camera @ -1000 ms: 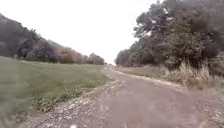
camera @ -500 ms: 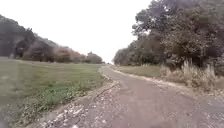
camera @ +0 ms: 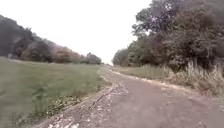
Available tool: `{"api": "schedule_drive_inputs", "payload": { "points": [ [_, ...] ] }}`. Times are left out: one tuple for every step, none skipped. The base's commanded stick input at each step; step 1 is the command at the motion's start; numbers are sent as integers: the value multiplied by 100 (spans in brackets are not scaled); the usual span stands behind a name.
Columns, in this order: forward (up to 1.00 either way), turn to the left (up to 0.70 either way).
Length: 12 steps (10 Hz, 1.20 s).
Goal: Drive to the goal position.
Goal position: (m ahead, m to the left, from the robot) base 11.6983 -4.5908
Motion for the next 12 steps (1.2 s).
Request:
{"api": "schedule_drive_inputs", "payload": {
  "points": [
    [70,-10],
    [70,-11],
    [70,-10],
    [70,-11],
    [70,-10],
    [70,-10],
    [70,-11],
    [70,-11],
    [70,-9],
    [70,-5],
    [70,0],
    [70,0]
  ]
}}
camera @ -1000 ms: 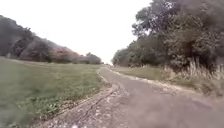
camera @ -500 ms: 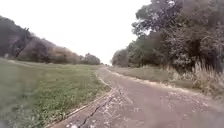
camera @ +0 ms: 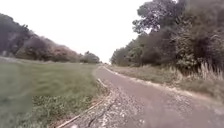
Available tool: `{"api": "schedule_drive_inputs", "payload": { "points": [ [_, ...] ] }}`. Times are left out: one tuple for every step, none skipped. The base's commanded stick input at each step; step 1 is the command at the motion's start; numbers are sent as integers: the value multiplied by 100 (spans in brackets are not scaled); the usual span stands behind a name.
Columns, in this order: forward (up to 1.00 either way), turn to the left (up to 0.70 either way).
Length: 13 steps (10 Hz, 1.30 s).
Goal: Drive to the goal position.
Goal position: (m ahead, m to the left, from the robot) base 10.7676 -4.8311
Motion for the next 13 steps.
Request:
{"api": "schedule_drive_inputs", "payload": {
  "points": [
    [70,0],
    [70,0],
    [70,0],
    [70,0],
    [70,0],
    [70,0],
    [70,0],
    [70,0],
    [70,0],
    [70,0],
    [70,0],
    [70,0],
    [70,0]
  ]
}}
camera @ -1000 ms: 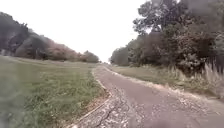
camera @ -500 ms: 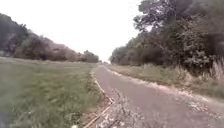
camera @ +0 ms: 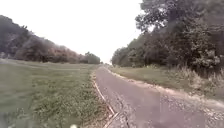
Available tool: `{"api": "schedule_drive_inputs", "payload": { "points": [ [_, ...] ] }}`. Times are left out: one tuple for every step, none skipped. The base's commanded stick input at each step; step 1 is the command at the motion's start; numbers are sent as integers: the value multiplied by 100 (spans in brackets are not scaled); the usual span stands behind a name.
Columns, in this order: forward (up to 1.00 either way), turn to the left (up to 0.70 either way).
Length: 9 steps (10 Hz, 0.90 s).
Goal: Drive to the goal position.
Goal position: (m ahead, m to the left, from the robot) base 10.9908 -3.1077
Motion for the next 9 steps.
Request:
{"api": "schedule_drive_inputs", "payload": {
  "points": [
    [70,0],
    [70,0],
    [70,0],
    [70,0],
    [70,0],
    [70,0],
    [70,0],
    [70,0],
    [70,0]
  ]
}}
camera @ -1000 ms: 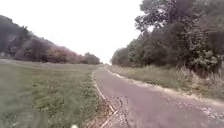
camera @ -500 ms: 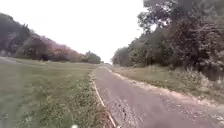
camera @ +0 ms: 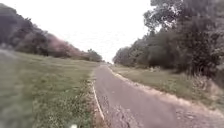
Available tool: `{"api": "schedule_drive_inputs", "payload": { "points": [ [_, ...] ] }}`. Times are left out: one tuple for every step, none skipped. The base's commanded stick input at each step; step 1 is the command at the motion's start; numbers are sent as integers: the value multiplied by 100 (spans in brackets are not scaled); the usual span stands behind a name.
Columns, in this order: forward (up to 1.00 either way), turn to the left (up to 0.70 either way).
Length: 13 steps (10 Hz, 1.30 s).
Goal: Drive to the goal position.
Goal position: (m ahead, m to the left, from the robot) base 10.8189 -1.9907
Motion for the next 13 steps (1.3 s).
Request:
{"api": "schedule_drive_inputs", "payload": {
  "points": [
    [70,0],
    [70,0],
    [70,0],
    [70,0],
    [70,0],
    [70,0],
    [70,0],
    [70,0],
    [70,0],
    [70,0],
    [70,0],
    [70,-1],
    [70,-4]
  ]
}}
